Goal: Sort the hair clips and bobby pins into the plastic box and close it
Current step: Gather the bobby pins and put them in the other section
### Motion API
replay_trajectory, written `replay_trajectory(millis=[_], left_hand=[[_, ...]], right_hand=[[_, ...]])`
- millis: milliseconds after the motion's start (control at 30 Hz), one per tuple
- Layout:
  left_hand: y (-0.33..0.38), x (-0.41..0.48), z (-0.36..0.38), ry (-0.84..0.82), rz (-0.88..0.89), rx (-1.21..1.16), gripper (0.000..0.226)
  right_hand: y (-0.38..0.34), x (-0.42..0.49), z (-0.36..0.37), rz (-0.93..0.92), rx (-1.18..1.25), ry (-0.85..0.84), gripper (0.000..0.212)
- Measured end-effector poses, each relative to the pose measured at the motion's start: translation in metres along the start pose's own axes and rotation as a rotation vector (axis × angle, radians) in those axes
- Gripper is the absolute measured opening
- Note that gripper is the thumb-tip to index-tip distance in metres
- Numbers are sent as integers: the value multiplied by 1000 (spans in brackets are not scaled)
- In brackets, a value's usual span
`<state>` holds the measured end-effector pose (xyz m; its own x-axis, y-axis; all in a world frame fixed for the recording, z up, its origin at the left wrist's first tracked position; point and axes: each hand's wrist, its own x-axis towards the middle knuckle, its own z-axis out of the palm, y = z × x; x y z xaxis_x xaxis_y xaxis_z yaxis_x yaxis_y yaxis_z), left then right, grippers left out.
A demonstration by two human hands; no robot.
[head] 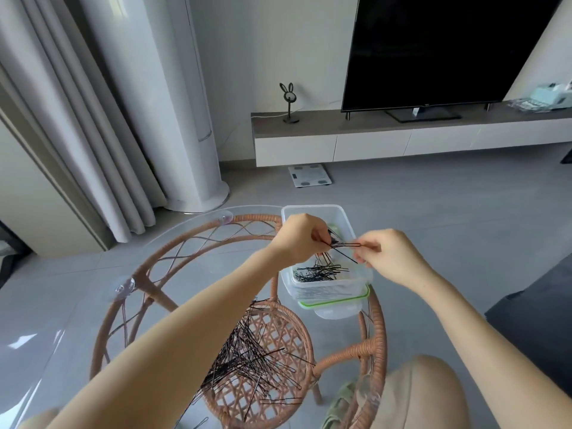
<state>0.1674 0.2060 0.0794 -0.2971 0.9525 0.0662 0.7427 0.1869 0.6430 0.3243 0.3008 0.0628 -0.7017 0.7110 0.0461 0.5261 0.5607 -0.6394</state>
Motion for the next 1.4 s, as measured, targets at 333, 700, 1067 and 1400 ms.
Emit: replay_trajectory(millis=[333, 700, 1067, 1400], left_hand=[[-11, -14, -3, -351, 42, 272, 37], [-108, -152, -32, 220, -249, 192, 31], [-117, -241, 49, 366, -663, 293, 84], [-131, -174, 39, 490, -554, 61, 53]], right_hand=[[-25, -24, 5, -126, -143, 26, 21], [-21, -109, 112, -239, 117, -133, 37], [-87, -117, 214, -73, 51, 59, 70], [-104, -49, 195, -92, 215, 143, 36]])
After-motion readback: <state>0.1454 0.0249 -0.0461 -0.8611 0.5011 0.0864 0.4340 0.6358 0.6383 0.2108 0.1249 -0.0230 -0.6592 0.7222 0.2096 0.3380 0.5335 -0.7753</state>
